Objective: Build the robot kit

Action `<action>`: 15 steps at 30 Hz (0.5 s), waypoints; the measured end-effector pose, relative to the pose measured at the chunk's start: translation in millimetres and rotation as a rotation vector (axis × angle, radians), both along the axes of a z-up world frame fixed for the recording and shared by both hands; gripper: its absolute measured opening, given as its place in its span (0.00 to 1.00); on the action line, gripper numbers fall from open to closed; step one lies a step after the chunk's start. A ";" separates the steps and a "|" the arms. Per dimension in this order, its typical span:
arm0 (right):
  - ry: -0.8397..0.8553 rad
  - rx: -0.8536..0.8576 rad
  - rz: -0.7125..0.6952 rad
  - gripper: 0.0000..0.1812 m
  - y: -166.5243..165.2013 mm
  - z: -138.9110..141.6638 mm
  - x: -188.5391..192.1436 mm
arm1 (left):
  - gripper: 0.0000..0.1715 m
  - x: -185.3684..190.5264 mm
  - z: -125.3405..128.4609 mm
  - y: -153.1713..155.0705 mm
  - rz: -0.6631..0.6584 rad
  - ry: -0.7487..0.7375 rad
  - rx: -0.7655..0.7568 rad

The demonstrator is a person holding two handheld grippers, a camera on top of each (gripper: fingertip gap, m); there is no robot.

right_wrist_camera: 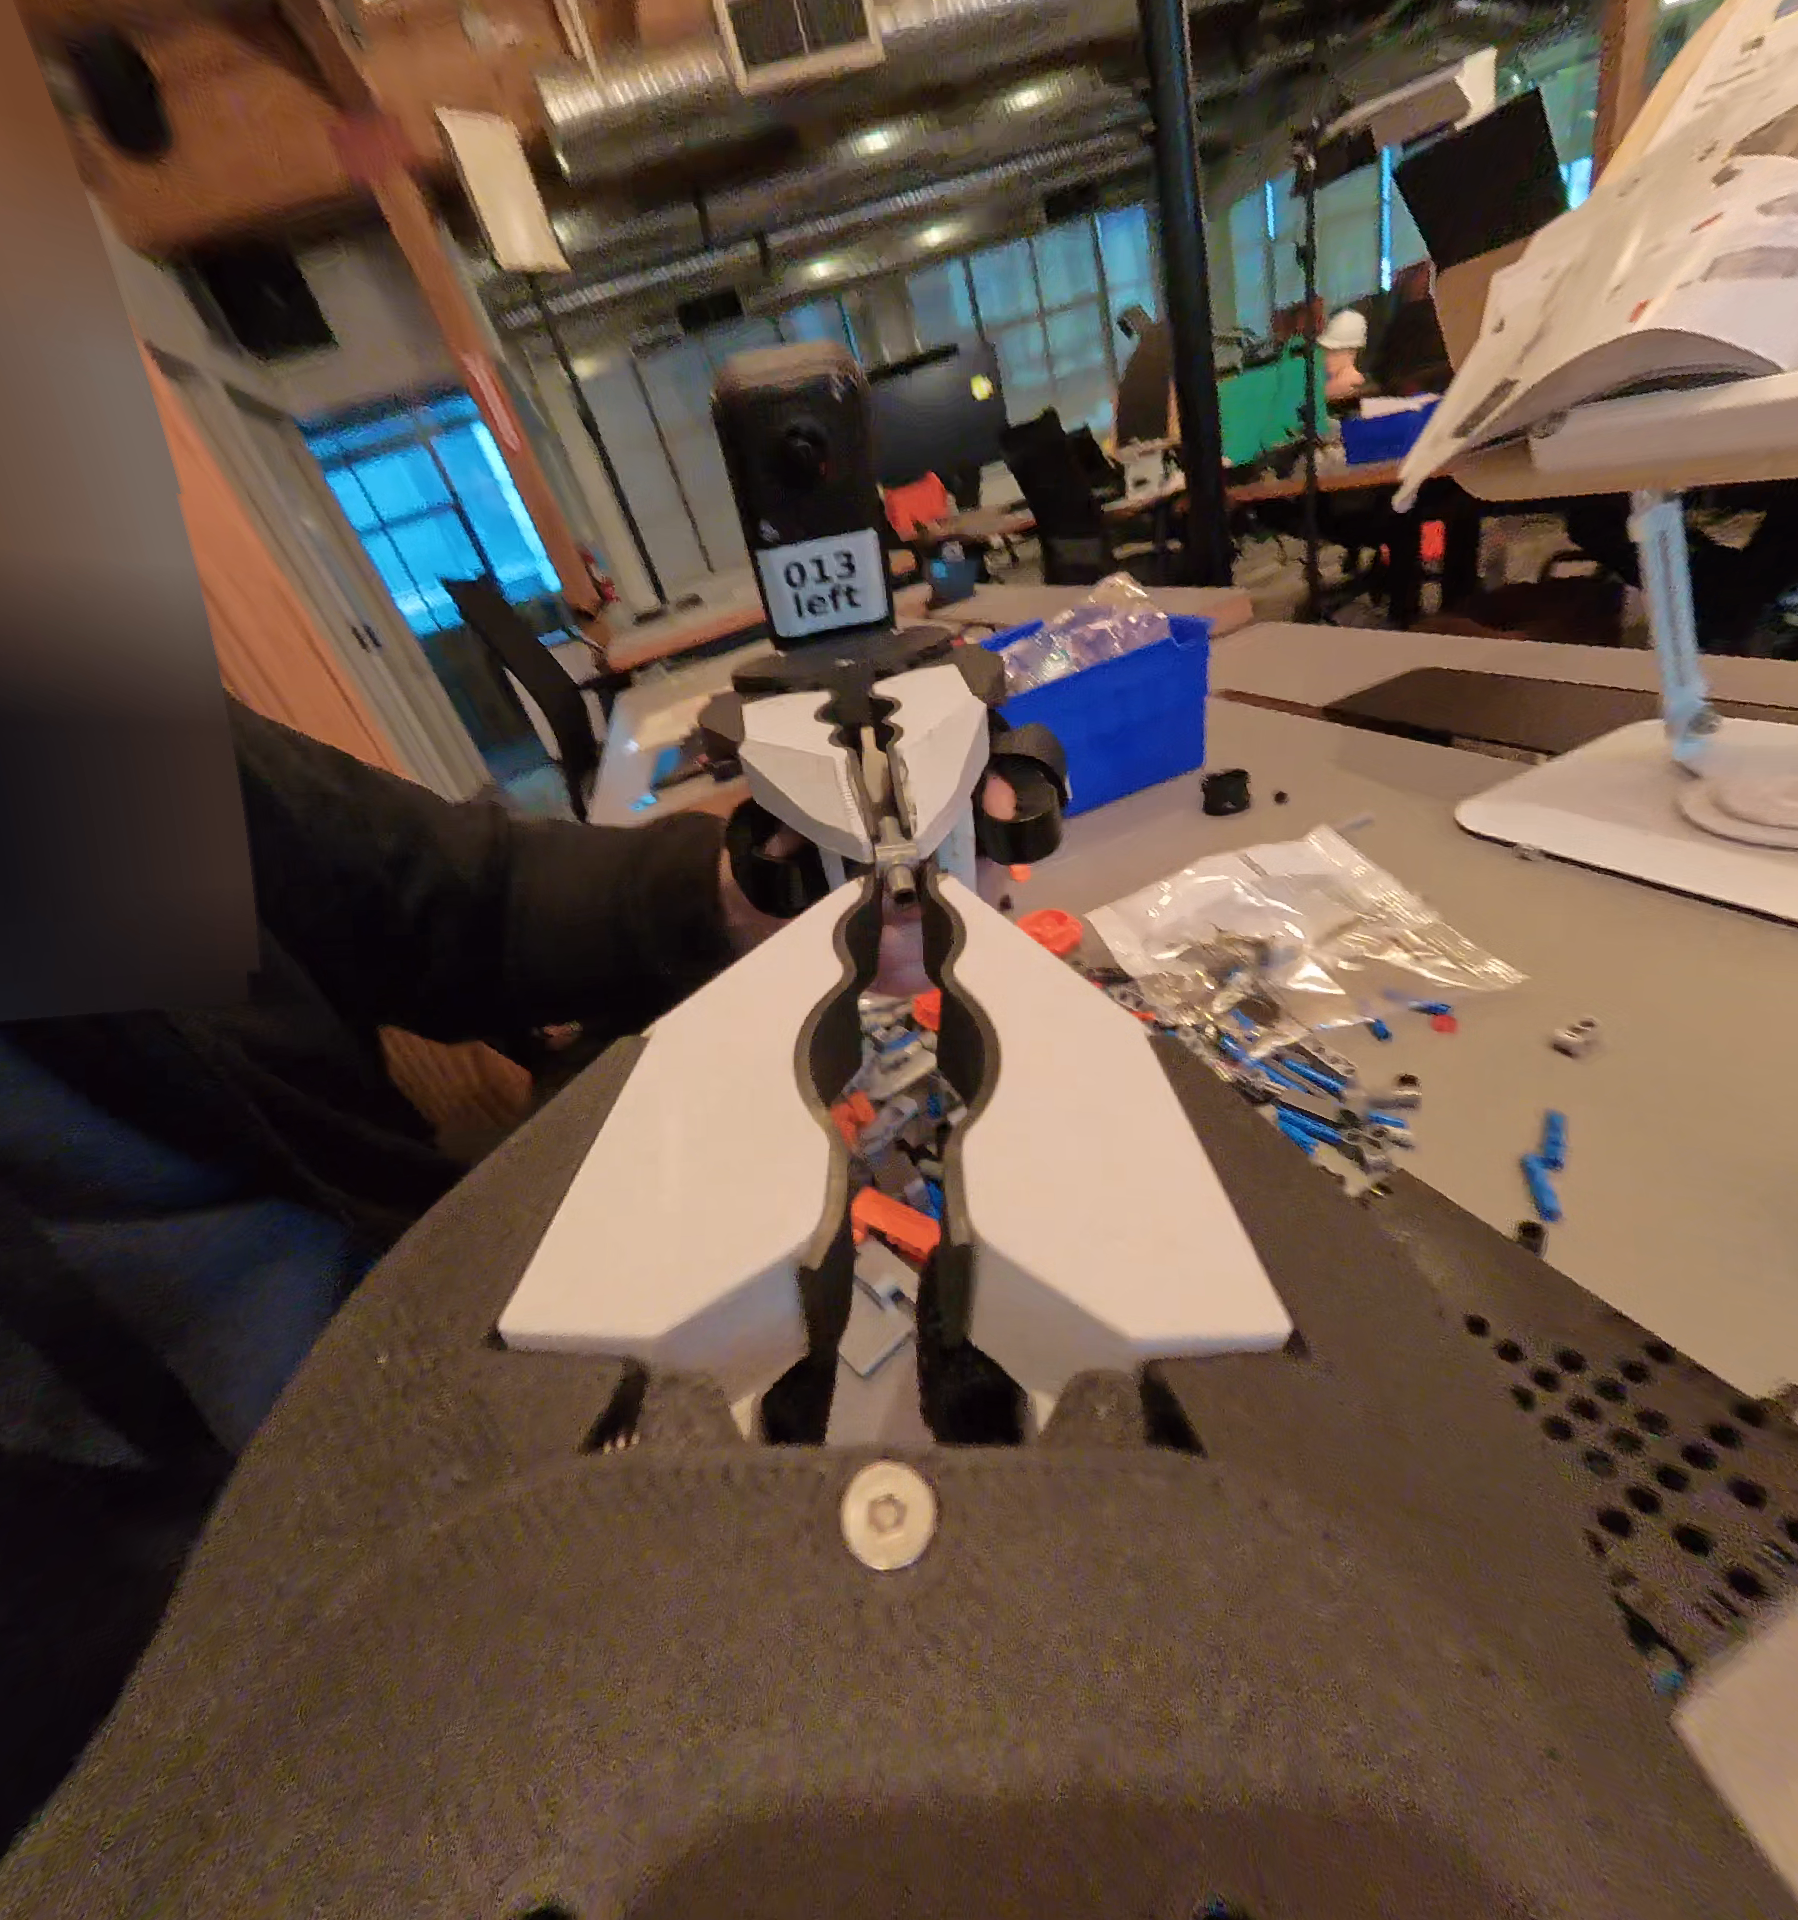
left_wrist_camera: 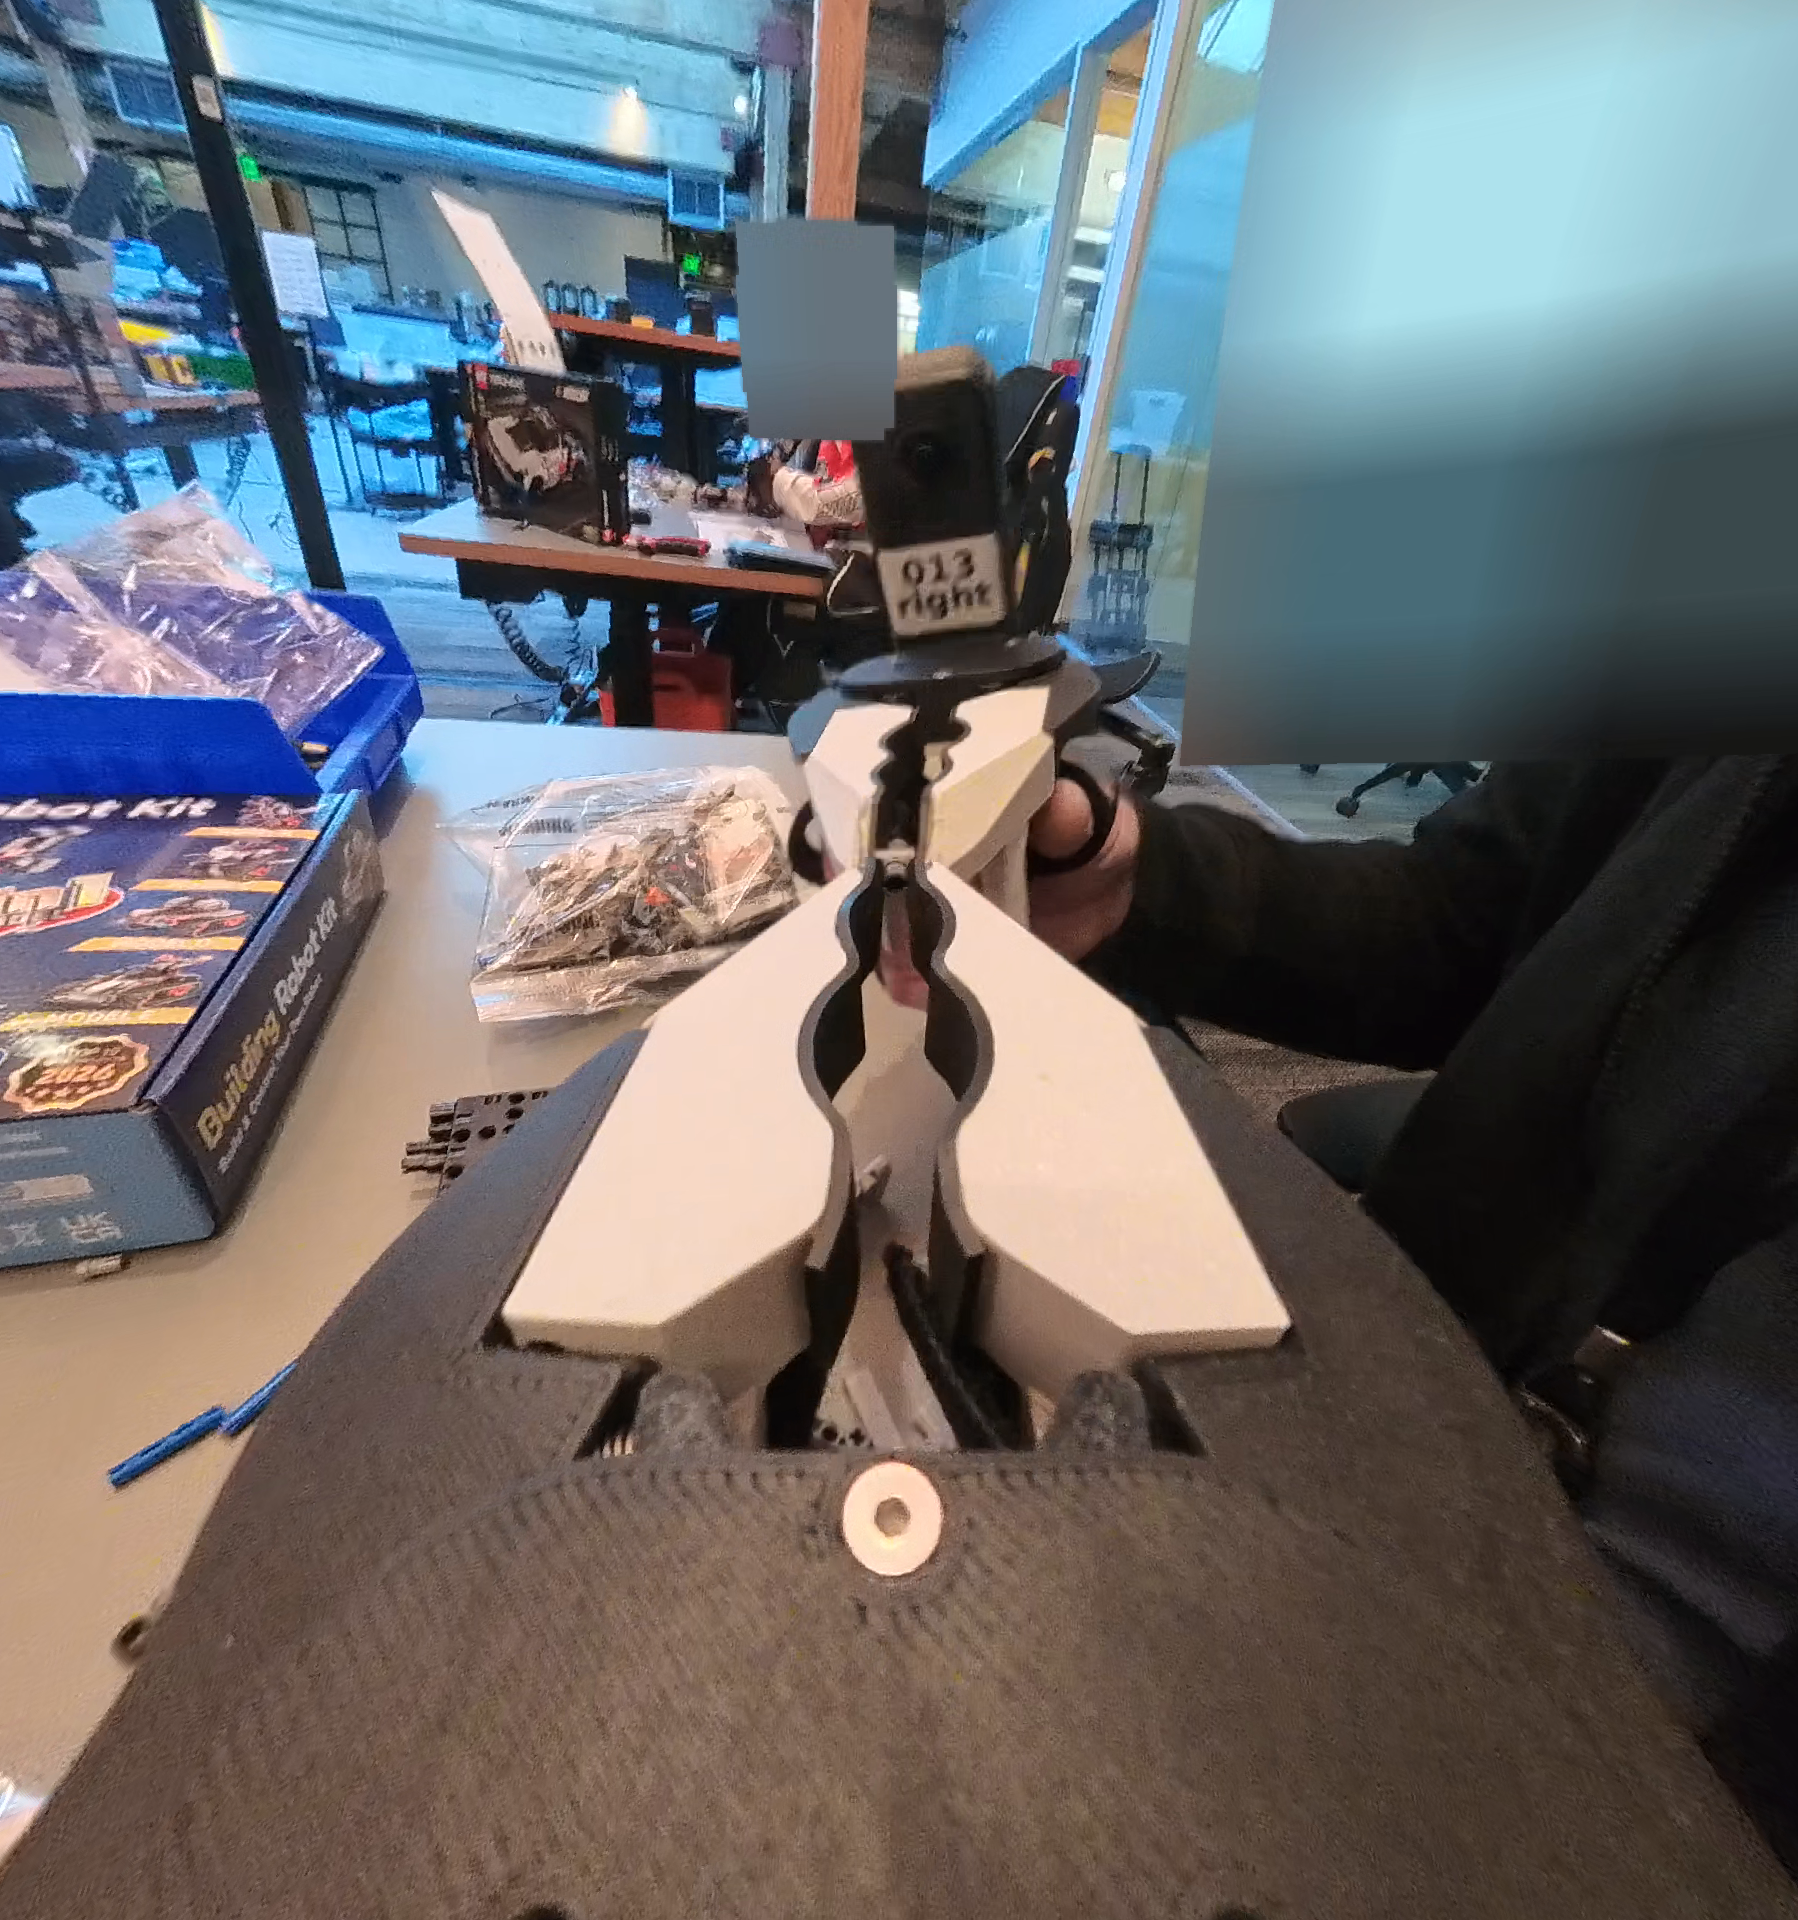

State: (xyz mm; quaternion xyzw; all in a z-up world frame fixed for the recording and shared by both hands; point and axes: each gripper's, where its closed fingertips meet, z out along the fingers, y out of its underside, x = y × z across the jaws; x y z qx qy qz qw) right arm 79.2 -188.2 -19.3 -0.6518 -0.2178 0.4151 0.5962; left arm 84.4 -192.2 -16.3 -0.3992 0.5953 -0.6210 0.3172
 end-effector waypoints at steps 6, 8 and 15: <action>0.142 0.009 0.020 0.04 -2.6 10.5 1.6 | 0.01 -0.2 3.5 -2.3 -0.009 -0.034 -0.009; 0.167 0.007 0.034 0.03 -4.3 13.1 2.5 | 0.01 0.2 4.9 -5.1 -0.021 -0.044 -0.018; 0.149 0.019 0.004 0.05 -5.0 11.5 9.4 | 0.01 6.3 5.5 -7.3 -0.024 -0.056 -0.056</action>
